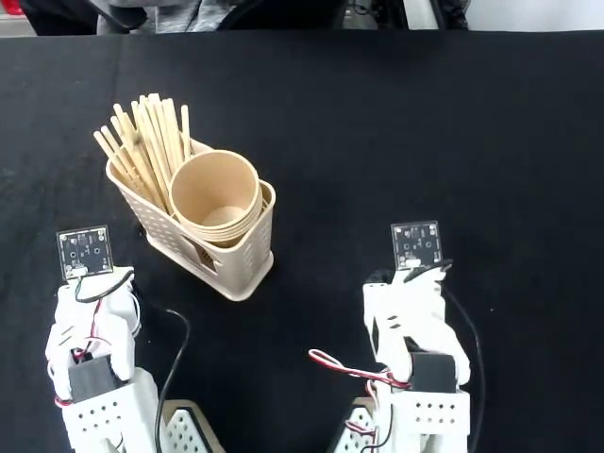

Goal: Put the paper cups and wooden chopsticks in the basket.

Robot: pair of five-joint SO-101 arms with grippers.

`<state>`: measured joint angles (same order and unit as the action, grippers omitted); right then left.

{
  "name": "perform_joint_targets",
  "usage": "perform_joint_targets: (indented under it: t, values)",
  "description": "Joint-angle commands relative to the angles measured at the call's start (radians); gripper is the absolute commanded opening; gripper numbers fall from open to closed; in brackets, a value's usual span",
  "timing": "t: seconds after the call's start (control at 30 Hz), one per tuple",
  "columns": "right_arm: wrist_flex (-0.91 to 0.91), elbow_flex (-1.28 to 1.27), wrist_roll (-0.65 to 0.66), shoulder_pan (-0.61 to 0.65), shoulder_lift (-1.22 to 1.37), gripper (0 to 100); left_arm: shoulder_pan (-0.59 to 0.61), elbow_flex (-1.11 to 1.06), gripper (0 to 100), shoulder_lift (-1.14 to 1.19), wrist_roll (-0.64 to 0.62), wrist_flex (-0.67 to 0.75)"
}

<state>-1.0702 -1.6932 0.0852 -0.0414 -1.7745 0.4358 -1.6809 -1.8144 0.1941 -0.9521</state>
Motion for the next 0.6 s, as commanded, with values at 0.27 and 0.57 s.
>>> perform_joint_targets:
  t: [0.27, 0.57]
  values:
    - [-0.097, 0.002, 0.002, -0.011, -0.013, 1.5, 0.007, -0.018, 5, -0.009, -0.002, -0.006]
    - [-0.187, 0.004, 0.002, -0.012, -0.022, 1.4, 0.007, -0.018, 5, -0.009, -0.002, -0.006]
